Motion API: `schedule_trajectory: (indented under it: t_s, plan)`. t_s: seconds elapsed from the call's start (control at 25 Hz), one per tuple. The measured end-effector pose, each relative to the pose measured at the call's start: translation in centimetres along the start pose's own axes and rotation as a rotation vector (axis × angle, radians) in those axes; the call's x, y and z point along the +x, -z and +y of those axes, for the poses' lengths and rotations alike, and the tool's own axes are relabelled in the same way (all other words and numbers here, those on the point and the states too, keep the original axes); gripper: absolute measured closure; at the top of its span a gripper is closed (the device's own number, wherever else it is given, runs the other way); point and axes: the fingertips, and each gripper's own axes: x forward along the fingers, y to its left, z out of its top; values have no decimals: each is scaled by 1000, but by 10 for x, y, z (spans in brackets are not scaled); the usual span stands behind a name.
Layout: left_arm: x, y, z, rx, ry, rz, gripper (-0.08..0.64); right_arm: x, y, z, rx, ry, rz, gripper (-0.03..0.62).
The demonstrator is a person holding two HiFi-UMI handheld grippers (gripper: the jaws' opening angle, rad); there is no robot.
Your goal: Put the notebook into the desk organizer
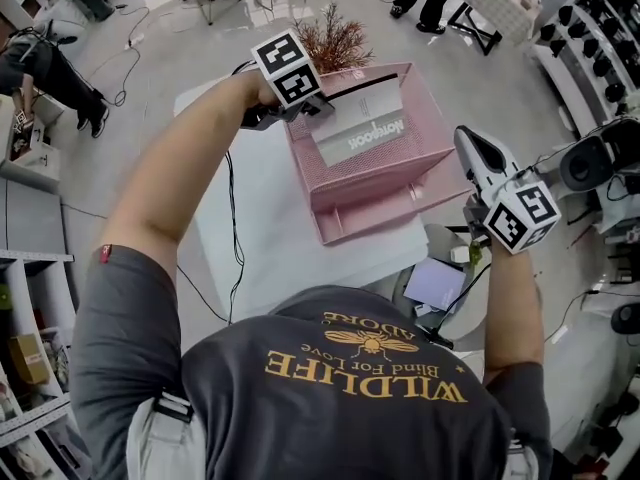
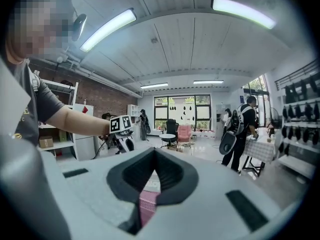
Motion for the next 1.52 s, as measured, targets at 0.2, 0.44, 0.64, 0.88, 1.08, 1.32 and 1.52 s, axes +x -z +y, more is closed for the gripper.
schedule_trajectory:
  t_s: [0.2,0.44,0.64,0.88,1.08,1.32,1.52]
  plan:
    - [19,6,19,90,-168,81,523,2,1,-2,-1,8,4,592]
    - [29,9,26,169,-296,124,491,6,1,-5,2,1,0,592]
    - [33,7,30,242,-408,139,472,5,2,-7,3,-10,-3,592]
    - [32,-3,41,319,-575,111,373,2,5,-9,8,-25,-9,592]
    - [24,-8,47,355,-743,79,275,-10,6,-13,9,-38,-21,592]
    - [-8,-10,26,182,-801,-107,233,-29,-2,-18,2,-70,-50,592]
    - [-64,-6,-11,-4,-892,-369,238,-46,-10,-14,-9,-136,-85,592]
